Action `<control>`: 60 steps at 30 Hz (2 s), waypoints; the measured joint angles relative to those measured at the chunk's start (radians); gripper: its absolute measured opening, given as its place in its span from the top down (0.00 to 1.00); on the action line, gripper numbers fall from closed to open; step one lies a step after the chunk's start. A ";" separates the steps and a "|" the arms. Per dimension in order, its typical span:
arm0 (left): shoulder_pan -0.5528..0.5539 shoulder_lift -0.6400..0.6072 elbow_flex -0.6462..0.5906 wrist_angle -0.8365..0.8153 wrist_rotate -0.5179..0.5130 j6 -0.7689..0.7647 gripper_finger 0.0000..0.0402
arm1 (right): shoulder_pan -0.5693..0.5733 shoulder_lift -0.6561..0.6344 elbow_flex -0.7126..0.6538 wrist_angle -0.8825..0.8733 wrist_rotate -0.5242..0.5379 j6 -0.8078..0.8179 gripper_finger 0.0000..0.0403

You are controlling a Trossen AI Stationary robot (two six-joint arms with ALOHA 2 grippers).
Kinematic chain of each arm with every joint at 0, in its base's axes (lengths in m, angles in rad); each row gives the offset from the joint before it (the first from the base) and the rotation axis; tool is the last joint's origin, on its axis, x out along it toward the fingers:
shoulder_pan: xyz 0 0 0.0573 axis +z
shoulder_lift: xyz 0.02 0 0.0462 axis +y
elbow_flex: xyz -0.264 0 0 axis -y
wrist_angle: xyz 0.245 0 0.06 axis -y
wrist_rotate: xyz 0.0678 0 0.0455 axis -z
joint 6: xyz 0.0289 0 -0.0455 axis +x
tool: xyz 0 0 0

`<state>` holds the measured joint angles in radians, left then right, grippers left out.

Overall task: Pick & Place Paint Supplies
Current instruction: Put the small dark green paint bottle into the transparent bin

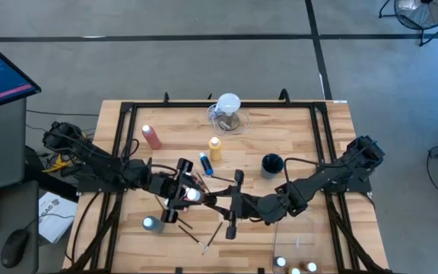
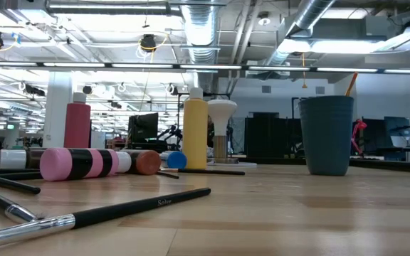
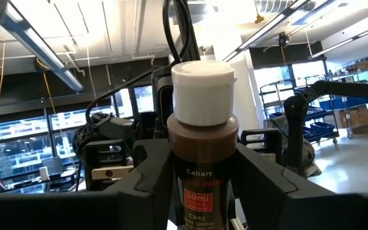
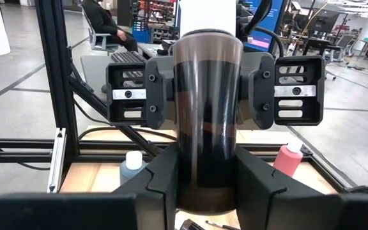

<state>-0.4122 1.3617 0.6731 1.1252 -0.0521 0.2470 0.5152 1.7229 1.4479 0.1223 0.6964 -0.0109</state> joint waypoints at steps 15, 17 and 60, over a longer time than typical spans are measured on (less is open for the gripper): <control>0.005 0.000 0.000 -0.027 0.007 -0.017 0.75 | 0.020 0.000 0.000 -0.020 0.009 0.004 0.56; 0.007 0.000 0.000 -0.032 0.008 -0.022 0.77 | 0.025 0.000 0.000 -0.019 0.012 0.004 0.54; 0.042 0.001 0.075 -0.414 -0.045 -0.212 0.80 | -0.073 -0.167 0.023 -0.385 -0.277 0.378 0.46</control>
<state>-0.3702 1.3624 0.7484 0.7109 -0.0966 0.0354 0.4421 1.5557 1.4705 -0.2631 0.4193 0.3674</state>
